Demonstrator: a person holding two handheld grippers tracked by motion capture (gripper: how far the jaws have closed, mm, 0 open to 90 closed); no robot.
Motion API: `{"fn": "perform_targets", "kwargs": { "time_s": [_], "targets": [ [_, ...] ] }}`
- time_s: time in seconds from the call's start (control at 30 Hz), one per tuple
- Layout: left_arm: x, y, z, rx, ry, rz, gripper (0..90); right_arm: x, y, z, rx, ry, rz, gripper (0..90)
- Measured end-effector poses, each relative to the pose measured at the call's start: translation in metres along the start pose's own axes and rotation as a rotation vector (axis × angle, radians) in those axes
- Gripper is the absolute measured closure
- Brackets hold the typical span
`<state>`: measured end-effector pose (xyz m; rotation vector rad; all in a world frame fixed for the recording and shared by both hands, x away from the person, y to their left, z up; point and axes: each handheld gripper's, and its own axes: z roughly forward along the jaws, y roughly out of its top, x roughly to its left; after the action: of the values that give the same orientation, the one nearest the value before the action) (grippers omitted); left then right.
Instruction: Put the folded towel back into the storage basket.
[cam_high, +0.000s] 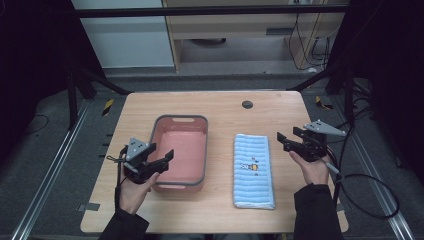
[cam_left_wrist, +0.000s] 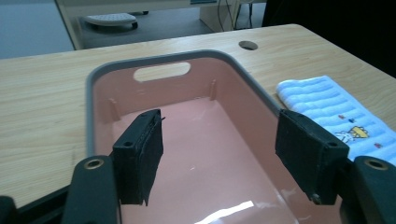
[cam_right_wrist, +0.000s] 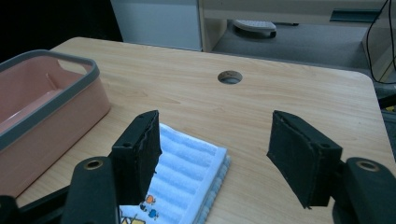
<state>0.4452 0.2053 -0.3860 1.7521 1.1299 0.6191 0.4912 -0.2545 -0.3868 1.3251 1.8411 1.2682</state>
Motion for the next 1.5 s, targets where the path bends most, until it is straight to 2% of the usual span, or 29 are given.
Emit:
{"fn": "perform_targets", "kwargs": {
  "time_s": [0.2, 0.6, 0.63, 0.8, 0.93, 1.07, 1.2, 1.33, 1.5],
  "targets": [
    [-0.026, 0.003, 0.014, 0.009, -0.033, 0.033, 31.7, -0.002, 0.003, 0.013, 0.012, 0.011, -0.01, 34.1],
    [-0.067, 0.001, 0.04, 0.028, -0.105, 0.065, 32.5, -0.004, 0.009, 0.03, 0.026, 0.03, -0.031, 34.6],
    [-0.074, 0.001, 0.043, 0.027, -0.113, 0.073, 32.5, -0.005, 0.008, 0.033, 0.029, 0.036, -0.035, 34.8],
    [-0.087, -0.001, 0.049, 0.036, -0.128, 0.084, 32.5, -0.007, 0.006, 0.038, 0.031, 0.032, -0.044, 36.4],
    [-0.099, -0.005, 0.057, 0.058, -0.14, 0.109, 32.5, -0.009, 0.005, 0.043, 0.031, 0.04, -0.029, 36.0],
    [-0.109, -0.009, 0.065, 0.075, -0.164, 0.105, 33.0, -0.01, 0.0, 0.051, 0.057, 0.047, -0.027, 35.5],
    [-0.121, -0.012, 0.072, 0.085, -0.178, 0.118, 33.3, -0.01, -0.005, 0.056, 0.083, 0.044, -0.037, 35.5],
    [-0.13, -0.018, 0.079, 0.109, -0.182, 0.113, 33.3, -0.009, -0.008, 0.06, 0.1, 0.047, -0.041, 35.8],
    [-0.14, -0.026, 0.087, 0.141, -0.178, 0.137, 33.5, -0.01, -0.012, 0.066, 0.112, 0.045, -0.039, 36.0]
  ]
}}
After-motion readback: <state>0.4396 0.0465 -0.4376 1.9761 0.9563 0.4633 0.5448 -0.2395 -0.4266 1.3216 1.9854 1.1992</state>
